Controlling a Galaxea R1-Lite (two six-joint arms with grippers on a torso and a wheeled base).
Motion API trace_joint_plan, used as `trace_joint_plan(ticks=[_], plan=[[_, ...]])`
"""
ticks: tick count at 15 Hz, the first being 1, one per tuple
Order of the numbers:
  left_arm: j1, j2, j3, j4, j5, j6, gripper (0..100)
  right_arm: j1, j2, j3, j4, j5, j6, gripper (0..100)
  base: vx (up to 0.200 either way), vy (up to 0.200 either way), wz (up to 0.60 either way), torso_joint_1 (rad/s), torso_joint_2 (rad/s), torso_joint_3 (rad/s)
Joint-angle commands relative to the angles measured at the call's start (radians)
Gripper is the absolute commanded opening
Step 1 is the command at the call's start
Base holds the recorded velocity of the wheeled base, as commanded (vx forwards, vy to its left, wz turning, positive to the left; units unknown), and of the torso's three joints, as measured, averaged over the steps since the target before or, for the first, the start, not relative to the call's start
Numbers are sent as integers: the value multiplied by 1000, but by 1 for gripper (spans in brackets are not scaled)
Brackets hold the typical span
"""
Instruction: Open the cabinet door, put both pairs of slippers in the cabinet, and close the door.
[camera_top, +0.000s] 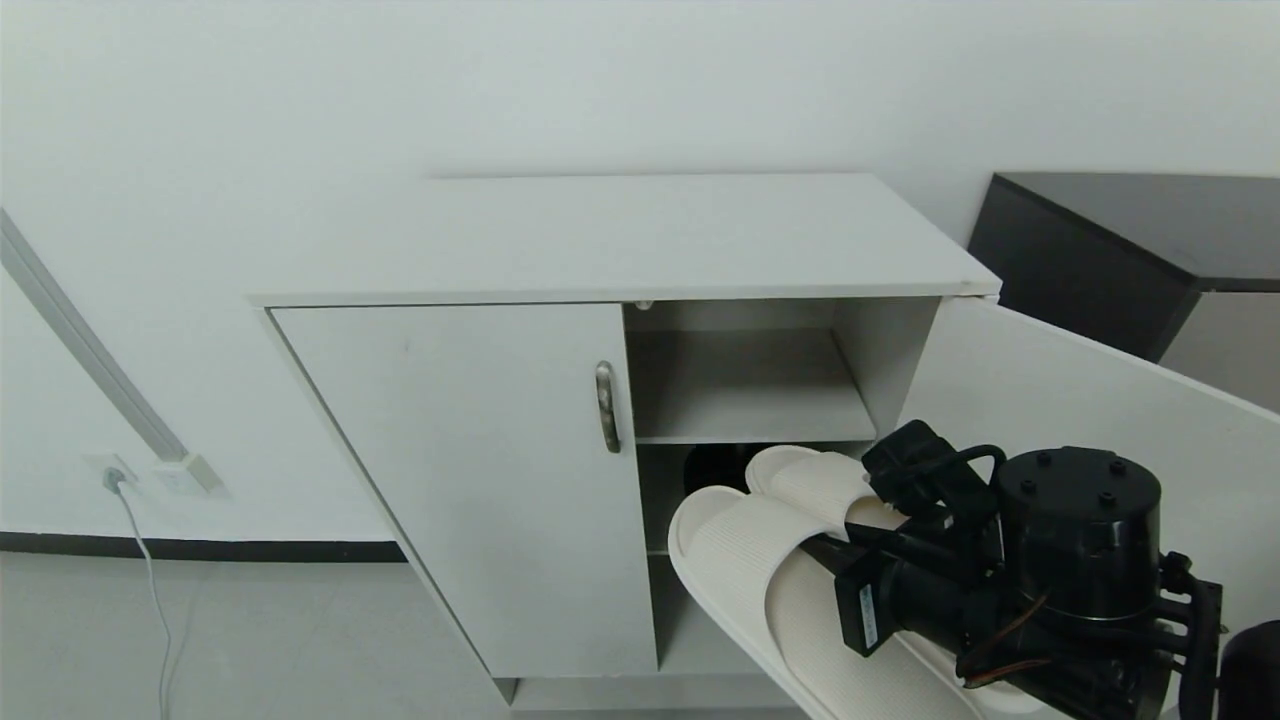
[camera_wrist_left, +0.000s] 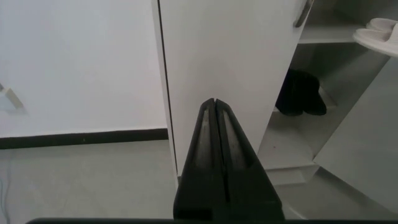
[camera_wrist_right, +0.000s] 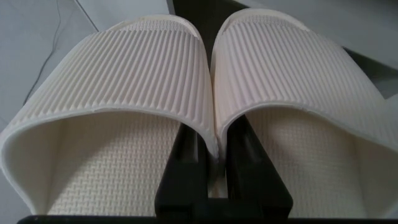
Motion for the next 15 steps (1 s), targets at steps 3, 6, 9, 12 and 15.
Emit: trace_joint_plan(ticks=[3,6,9,12,15], plan=[[-1,1,0,0,0,0,0,0,3,8,0,0,0,0,0,0,0,-129,471,341],[0,1,0,0,0,0,0,0,3,8,0,0,0,0,0,0,0,-103,460,346],[0,1,0,0,0,0,0,0,8,9,0,0,0,0,0,0,0,-67,445,378],[0,1,0,0,0,0,0,0,6,9,0,0,0,0,0,0,0,-20,421,400],[0,1,0,0,0,0,0,0,6,11,0,2,0,0,0,0,0,4,136,134]])
